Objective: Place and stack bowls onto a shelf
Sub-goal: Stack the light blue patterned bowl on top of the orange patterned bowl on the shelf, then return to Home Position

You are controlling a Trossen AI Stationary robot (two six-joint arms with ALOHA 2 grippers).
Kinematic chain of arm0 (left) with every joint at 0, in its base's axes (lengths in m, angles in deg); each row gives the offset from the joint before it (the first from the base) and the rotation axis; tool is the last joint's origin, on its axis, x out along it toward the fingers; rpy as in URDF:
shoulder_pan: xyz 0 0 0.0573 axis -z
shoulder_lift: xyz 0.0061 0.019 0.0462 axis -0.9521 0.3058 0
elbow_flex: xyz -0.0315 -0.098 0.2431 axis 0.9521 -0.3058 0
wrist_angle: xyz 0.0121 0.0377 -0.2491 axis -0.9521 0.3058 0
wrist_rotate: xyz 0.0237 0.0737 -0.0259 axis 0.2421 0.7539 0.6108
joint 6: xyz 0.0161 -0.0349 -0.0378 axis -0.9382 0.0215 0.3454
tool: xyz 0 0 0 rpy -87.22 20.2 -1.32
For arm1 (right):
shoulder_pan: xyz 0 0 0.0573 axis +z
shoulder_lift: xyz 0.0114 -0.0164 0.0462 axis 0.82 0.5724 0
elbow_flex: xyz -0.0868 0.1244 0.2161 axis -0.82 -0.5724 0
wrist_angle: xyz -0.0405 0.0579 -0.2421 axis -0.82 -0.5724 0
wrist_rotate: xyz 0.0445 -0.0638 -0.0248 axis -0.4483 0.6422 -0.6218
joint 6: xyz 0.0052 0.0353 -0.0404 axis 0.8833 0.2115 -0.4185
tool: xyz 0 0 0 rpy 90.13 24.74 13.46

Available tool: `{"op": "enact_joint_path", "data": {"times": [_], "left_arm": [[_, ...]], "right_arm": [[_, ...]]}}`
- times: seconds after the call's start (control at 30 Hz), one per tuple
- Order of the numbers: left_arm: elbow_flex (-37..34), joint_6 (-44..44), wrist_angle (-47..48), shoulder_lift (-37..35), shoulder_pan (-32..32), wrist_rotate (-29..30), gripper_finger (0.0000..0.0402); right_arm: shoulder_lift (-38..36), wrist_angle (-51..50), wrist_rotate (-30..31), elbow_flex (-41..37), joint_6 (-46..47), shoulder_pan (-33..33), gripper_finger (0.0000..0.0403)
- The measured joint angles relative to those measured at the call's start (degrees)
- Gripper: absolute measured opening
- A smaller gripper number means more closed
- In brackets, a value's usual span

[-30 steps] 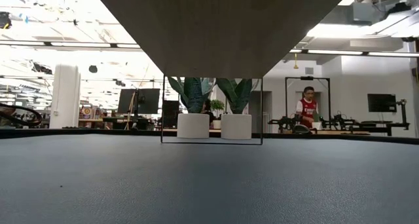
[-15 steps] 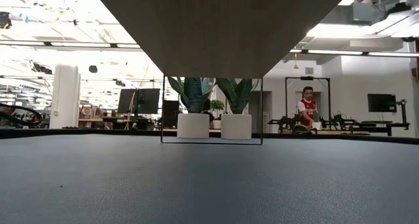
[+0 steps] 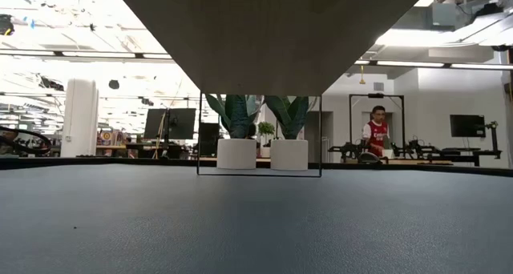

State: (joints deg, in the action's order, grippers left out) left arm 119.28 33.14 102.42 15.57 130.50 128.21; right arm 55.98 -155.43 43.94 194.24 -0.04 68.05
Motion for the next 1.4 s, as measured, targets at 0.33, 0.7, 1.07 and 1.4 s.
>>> {"op": "enact_joint_path", "data": {"times": [0.33, 0.7, 1.07, 1.4], "left_arm": [[0.00, 0.00, 0.08, -0.02, 0.00, 0.81, 0.0128], [0.00, -0.28, -0.72, -0.05, 0.38, 3.51, 0.0128], [0.05, -20.66, -6.68, -1.56, 3.02, 1.86, 0.0128], [0.00, -29.77, -9.92, -2.42, 2.12, 4.46, 0.0128]], "right_arm": [[-0.04, -0.21, -3.44, 0.18, -0.21, -1.44, 0.0190], [-3.00, 1.22, -3.85, 5.07, -0.09, -2.69, 0.0195], [-22.74, 2.38, 30.37, 5.25, -11.05, 10.44, 0.0190], [-33.23, -2.51, 66.52, -3.79, -5.33, 31.78, 0.0190]]}}
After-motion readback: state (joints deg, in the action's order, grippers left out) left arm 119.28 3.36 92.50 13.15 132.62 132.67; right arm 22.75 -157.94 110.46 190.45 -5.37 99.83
